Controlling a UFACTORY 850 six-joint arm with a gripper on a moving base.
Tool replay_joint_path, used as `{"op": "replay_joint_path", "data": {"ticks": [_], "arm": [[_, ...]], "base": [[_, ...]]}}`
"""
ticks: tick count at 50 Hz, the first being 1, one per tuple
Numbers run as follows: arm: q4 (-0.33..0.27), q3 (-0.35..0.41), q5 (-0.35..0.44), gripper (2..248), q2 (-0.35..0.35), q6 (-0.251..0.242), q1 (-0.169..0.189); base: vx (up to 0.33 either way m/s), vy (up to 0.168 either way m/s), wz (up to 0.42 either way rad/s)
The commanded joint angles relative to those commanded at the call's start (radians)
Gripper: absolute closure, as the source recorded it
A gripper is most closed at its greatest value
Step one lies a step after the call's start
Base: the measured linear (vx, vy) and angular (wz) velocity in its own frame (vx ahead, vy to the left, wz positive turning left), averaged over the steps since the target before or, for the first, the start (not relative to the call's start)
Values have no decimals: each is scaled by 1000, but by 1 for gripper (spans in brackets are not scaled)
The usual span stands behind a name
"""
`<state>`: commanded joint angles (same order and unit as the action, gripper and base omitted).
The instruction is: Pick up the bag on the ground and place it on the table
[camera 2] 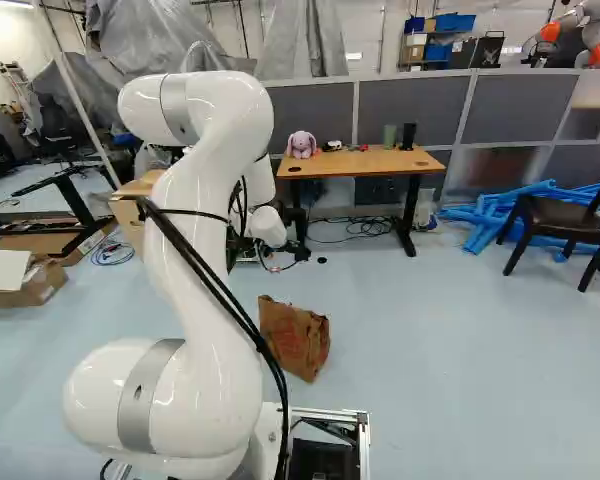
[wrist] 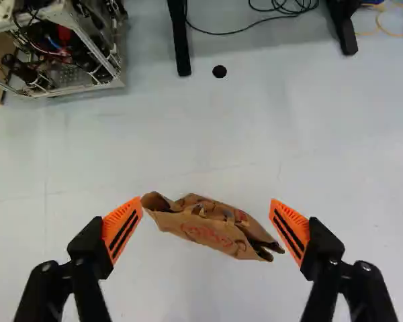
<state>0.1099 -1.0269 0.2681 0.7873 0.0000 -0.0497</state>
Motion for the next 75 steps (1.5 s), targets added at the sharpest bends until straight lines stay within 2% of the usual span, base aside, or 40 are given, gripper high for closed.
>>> {"op": "replay_joint_path", "data": {"ticks": [25, 55, 62, 75], "arm": [[51, -55, -154, 3, 89, 0, 0], [55, -126, -166, 3, 199, -2, 0], [55, -144, -166, 3, 225, -49, 0], [55, -178, -166, 3, 272, -180, 0]], "base": [[0, 0, 0], [0, 0, 0], [0, 0, 0], [0, 0, 0]]}}
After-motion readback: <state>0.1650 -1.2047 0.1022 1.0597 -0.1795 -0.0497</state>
